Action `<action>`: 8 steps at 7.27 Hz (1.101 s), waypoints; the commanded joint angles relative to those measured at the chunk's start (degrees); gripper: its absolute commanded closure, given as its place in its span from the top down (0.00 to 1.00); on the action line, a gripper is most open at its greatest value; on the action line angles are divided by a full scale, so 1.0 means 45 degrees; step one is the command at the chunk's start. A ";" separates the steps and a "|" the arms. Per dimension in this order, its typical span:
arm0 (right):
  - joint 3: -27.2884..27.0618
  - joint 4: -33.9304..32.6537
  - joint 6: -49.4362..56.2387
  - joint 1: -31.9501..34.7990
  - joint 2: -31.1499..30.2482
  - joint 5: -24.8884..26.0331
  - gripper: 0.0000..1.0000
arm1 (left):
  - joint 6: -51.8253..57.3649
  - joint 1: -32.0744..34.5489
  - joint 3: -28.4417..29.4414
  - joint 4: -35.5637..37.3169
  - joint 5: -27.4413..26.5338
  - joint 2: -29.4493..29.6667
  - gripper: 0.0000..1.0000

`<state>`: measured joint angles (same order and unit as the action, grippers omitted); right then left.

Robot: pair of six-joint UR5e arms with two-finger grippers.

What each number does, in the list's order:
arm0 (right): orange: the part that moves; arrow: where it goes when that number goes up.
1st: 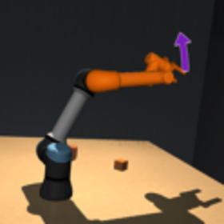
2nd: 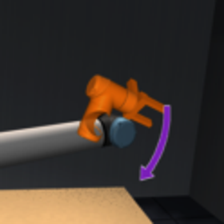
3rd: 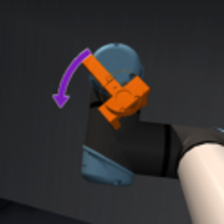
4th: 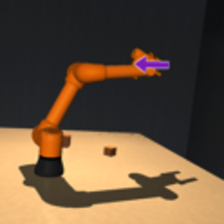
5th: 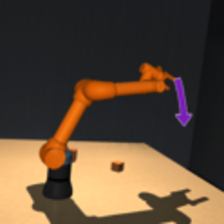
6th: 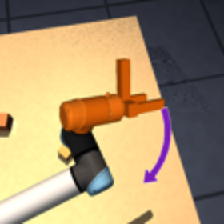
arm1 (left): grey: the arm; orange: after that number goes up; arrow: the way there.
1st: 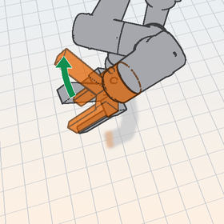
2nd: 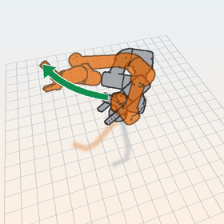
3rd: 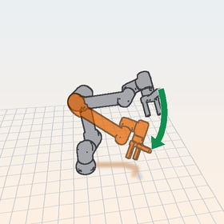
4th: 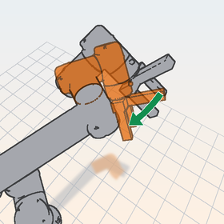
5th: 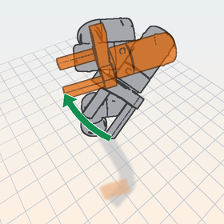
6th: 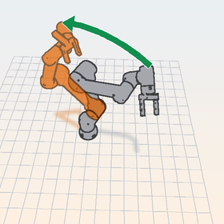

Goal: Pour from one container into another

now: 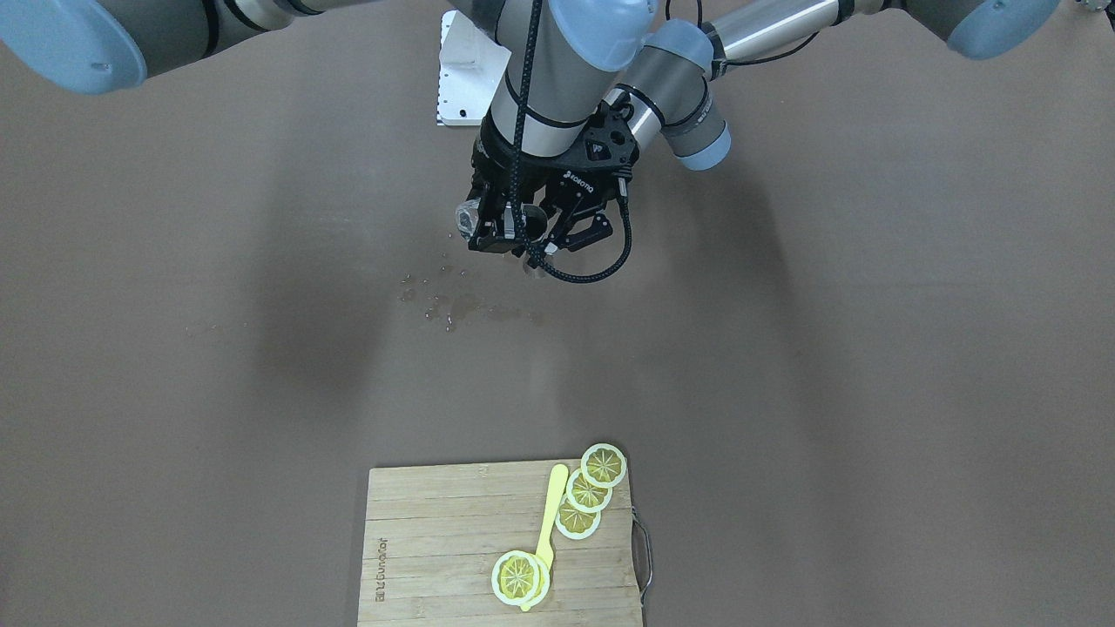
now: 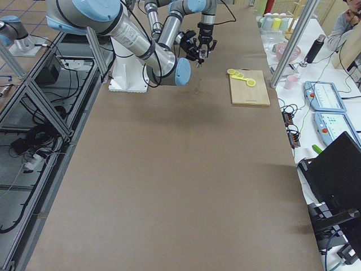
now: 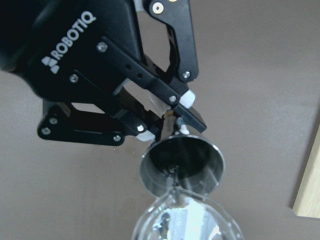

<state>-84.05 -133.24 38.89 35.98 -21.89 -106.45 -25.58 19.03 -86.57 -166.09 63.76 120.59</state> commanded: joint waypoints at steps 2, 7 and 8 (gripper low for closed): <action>0.0065 -0.0059 0.0010 -0.0007 0.0117 0.0120 0.00 | 0.0020 -0.0010 -0.0039 -0.0123 -0.0007 -0.0100 0.00; -0.0168 -0.0039 -0.0009 0.0032 0.0098 0.0218 0.00 | 0.0020 -0.0010 -0.0039 -0.0103 -0.0008 -0.0100 0.00; -0.0247 0.0038 -0.0029 0.0071 0.0136 0.0141 0.00 | 0.0020 -0.0010 -0.0039 -0.0084 -0.0008 -0.0100 0.00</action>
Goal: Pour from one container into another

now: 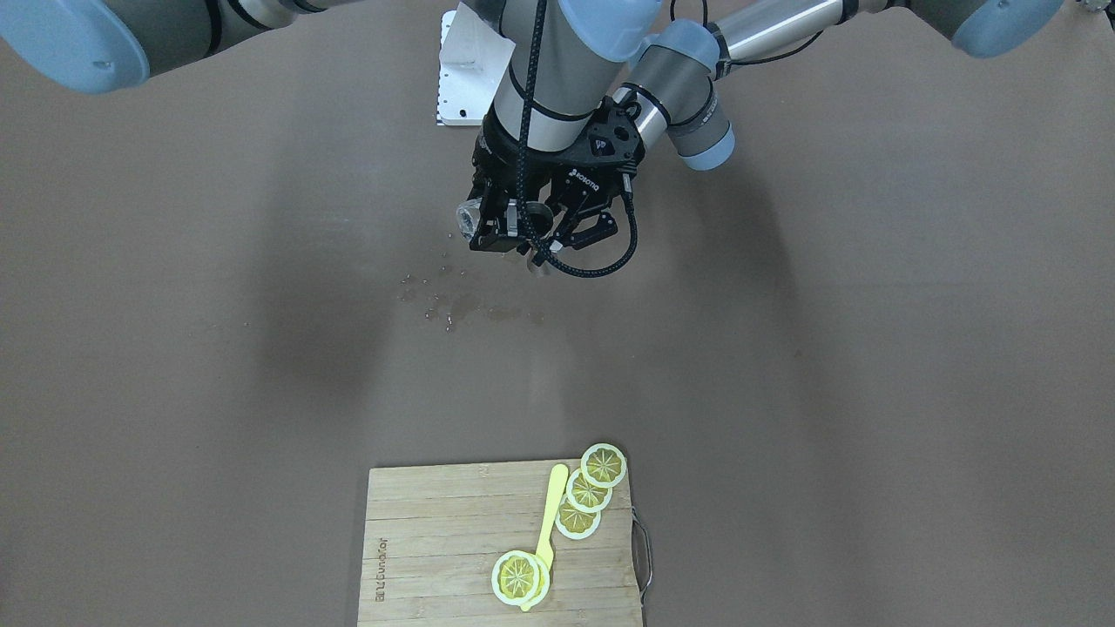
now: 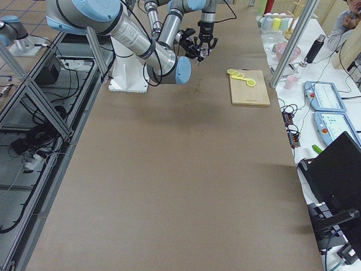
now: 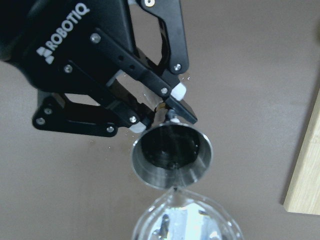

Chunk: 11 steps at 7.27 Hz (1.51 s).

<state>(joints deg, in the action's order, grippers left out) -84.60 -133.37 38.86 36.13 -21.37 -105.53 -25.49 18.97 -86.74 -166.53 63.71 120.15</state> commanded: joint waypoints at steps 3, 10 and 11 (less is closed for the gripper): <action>-0.1292 0.0358 -0.0081 0.0367 -0.0521 -0.0746 0.00 | 0.0446 0.0003 -0.0001 0.0015 0.0002 0.0000 0.00; -0.6077 0.4414 -0.0197 0.3980 -0.6082 -0.3678 0.00 | 0.0898 0.0041 0.0077 0.0366 -0.0115 0.0097 0.00; -0.6256 0.5544 -0.0701 0.4292 -0.6787 -0.3737 0.00 | 0.0898 0.0022 0.0077 0.0386 -0.0095 0.0097 0.00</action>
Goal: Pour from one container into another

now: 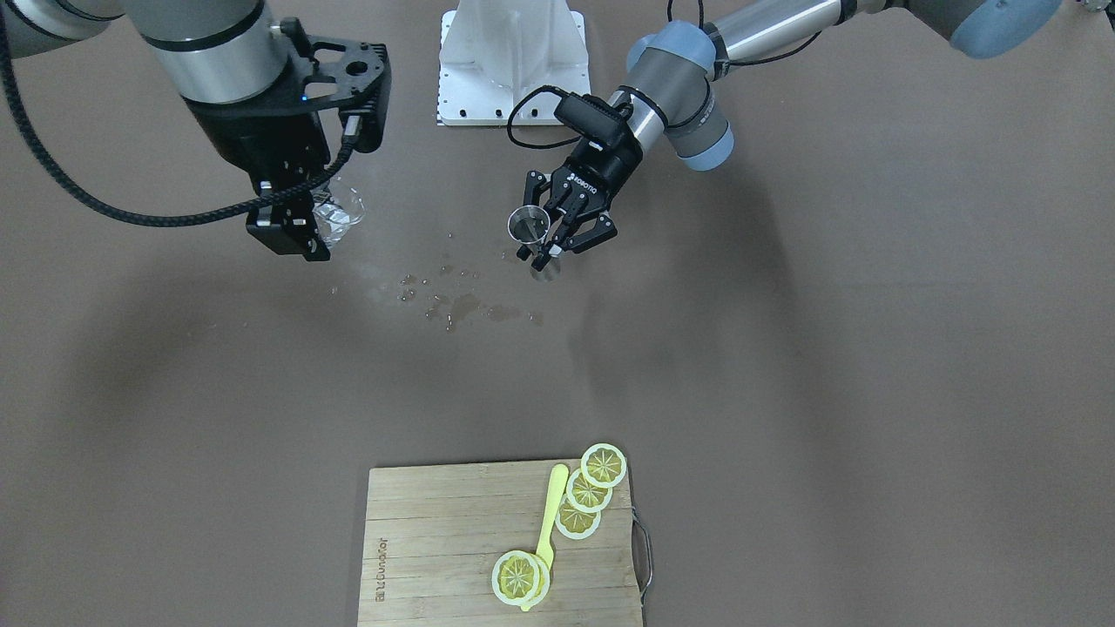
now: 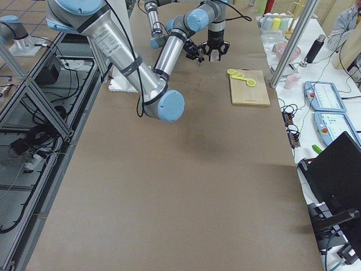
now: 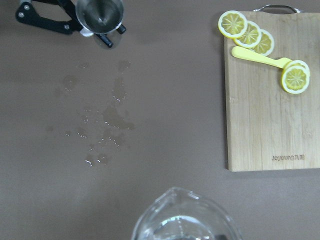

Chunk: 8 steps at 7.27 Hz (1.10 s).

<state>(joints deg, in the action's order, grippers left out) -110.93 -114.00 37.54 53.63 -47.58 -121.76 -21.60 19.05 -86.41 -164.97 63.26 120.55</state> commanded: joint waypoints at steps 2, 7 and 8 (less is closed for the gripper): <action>-0.0504 0.4497 -0.2634 0.0544 -0.2678 -0.0422 0.00 | 0.0033 0.0275 0.0042 0.0020 0.0005 -0.0011 0.00; -0.0115 1.1100 -0.7162 0.0525 -0.5767 -0.0384 0.00 | -0.0123 0.0375 0.0023 -0.0214 -0.0618 -0.0265 0.00; 0.0312 1.2719 -0.7442 0.0525 -0.6450 -0.0423 0.00 | -0.0161 0.0414 -0.0016 -0.0215 -0.1084 -0.0246 0.00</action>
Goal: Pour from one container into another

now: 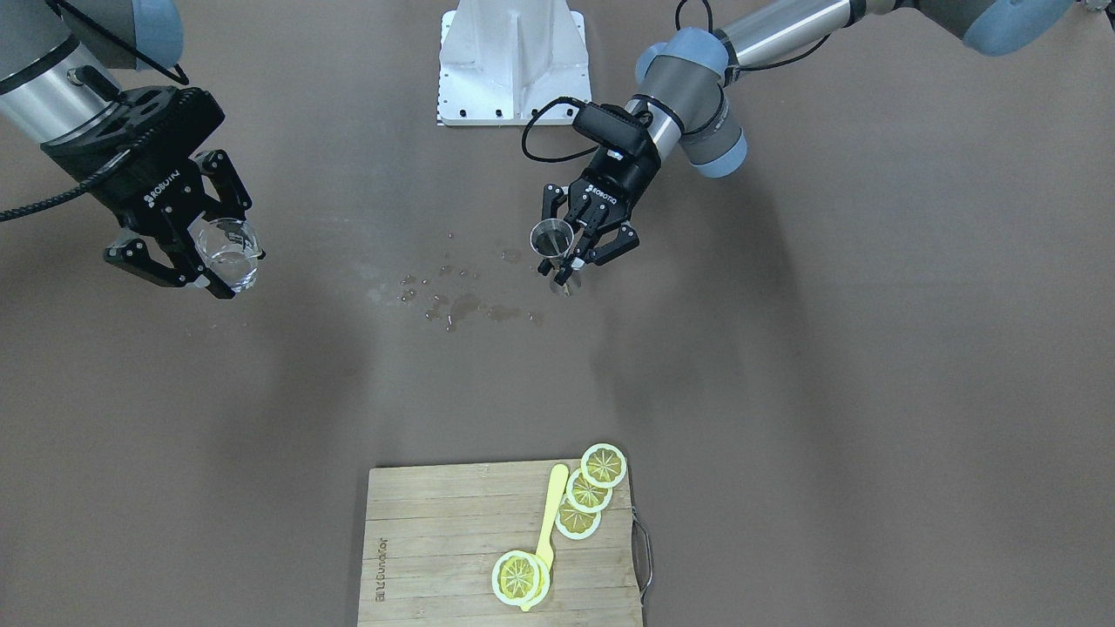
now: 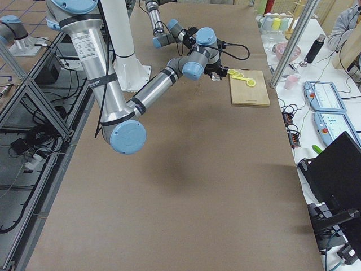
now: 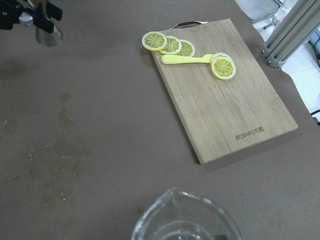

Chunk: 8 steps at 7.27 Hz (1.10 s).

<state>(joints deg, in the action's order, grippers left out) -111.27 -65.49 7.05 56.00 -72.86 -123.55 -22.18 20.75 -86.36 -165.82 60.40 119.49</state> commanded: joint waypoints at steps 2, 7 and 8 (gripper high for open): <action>0.1500 0.3998 -0.0689 0.0094 -0.1424 -0.0995 0.00 | -0.0051 0.0115 -0.0145 -0.0182 -0.0686 -0.0381 0.00; 0.6377 0.9734 -0.0591 0.0466 -0.1290 -0.3049 0.00 | -0.0109 0.1169 -0.0437 -0.0201 -0.0628 -0.1219 0.00; 0.7026 1.0444 -0.0591 0.0447 -0.1270 -0.3361 0.00 | -0.0361 0.1209 -0.0593 -0.0279 -0.0667 -0.1762 0.00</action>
<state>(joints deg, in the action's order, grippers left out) -84.24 -23.74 4.37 58.02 -78.71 -136.90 -22.86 25.65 -88.40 -166.79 57.62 113.83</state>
